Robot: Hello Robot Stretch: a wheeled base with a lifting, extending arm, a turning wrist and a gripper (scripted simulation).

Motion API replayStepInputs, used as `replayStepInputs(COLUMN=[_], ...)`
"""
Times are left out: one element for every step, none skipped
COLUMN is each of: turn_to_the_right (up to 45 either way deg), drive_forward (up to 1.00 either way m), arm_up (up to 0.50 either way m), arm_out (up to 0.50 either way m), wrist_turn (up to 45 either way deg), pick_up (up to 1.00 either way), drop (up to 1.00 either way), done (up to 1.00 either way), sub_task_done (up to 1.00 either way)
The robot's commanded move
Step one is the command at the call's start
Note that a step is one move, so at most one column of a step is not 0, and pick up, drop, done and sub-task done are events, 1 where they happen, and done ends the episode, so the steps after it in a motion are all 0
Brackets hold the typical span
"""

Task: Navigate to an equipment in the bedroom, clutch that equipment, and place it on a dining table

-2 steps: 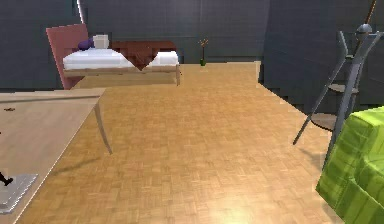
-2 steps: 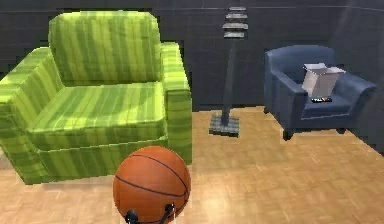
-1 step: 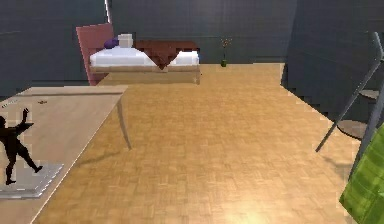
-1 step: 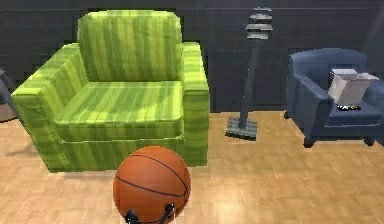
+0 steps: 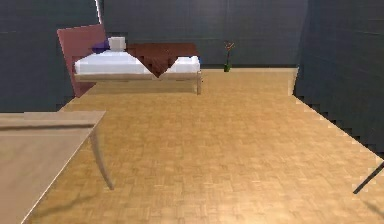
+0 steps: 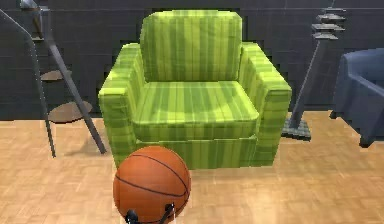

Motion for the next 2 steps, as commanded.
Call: replayStepInputs(turn_to_the_right=[24.0, -21.0], drive_forward=[0.0, 0.0], arm_up=[0.0, 0.0], arm_out=[0.0, 0.0], wrist_turn=[0.0, 0.0], pick_up=[0.0, 0.0], drop=[0.0, 0.0], done=[0.0, 0.0], sub_task_done=[0.0, 0.0])
